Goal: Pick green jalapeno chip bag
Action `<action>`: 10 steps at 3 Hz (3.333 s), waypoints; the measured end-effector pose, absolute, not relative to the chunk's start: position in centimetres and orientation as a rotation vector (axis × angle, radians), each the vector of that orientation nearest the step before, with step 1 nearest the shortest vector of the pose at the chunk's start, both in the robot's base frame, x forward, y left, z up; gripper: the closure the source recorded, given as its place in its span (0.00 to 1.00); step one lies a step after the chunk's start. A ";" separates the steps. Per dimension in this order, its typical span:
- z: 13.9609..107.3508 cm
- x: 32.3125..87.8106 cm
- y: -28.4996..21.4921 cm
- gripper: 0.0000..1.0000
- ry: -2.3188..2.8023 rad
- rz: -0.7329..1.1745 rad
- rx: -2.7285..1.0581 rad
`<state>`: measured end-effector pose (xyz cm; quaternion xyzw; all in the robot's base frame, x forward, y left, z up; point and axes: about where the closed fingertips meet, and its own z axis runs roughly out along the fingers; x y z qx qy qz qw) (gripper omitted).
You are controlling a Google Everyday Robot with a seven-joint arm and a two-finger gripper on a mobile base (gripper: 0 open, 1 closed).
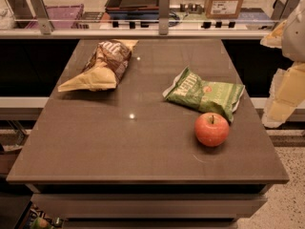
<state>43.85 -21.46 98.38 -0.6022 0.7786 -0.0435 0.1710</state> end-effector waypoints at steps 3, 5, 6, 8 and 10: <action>99.7 45.5 -23.7 0.00 2.169 -0.131 -1.555; 98.8 49.7 -25.9 0.00 2.035 -0.024 -1.387; 97.2 51.4 -26.0 0.00 2.004 0.042 -1.373; 92.8 53.2 -25.9 0.00 1.984 0.178 -1.371; 89.1 54.4 -24.5 0.00 1.953 0.264 -1.355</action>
Offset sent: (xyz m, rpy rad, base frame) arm 0.0125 -0.0165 0.0084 0.0553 -0.0572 -0.0602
